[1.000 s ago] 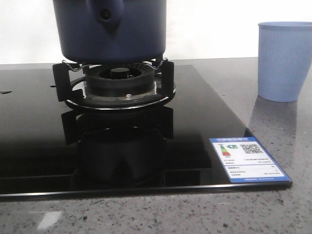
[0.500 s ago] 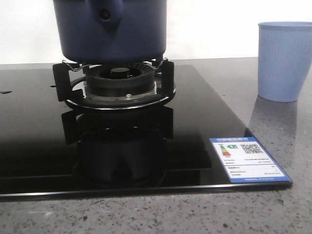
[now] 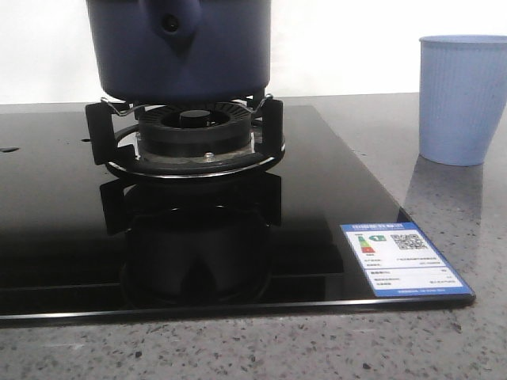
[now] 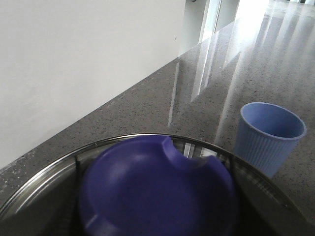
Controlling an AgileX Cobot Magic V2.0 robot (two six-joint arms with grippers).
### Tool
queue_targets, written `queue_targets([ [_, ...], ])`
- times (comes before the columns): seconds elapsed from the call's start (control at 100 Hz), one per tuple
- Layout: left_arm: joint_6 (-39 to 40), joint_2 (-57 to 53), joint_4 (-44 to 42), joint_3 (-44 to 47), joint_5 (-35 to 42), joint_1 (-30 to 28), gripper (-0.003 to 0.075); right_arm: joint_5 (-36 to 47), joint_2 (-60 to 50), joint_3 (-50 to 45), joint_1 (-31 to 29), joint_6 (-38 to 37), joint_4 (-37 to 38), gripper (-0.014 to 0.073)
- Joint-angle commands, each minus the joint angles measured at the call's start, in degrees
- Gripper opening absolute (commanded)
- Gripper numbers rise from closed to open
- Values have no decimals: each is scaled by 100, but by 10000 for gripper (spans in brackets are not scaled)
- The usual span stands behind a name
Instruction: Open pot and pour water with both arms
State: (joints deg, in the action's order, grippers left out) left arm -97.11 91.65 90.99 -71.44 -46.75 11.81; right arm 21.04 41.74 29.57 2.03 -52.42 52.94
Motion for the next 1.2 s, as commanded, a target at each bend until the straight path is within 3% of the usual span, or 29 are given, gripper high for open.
queue_targets([
  [0.0, -7, -236, 417, -215, -189, 68, 293, 321, 21, 83, 7, -9, -56, -66],
  [0.49, -308, -236, 418, -215, -6, 218, 303, 546, 21, -37, 7, -14, -56, -66],
  [0.56, -308, -236, 418, -215, -6, 218, 351, 559, 21, -37, 7, -14, -56, -66],
  [0.71, -308, -247, 666, -215, 38, 218, 536, 562, 21, -37, 7, -14, -56, -66],
  [0.89, -308, -436, 1247, -215, -52, 197, 545, 571, 21, -37, 7, -14, -56, -66],
  [0.96, -308, -625, 1243, -215, -42, 197, 498, 644, 21, -37, 7, -14, -56, -66],
  [1.09, -280, -1228, 845, -198, 239, 197, 253, 1032, -174, -37, 7, -14, 276, -66],
  [1.19, -226, -1871, 553, 14, 618, 197, 162, 1073, -447, -37, 142, -314, 851, -66],
])
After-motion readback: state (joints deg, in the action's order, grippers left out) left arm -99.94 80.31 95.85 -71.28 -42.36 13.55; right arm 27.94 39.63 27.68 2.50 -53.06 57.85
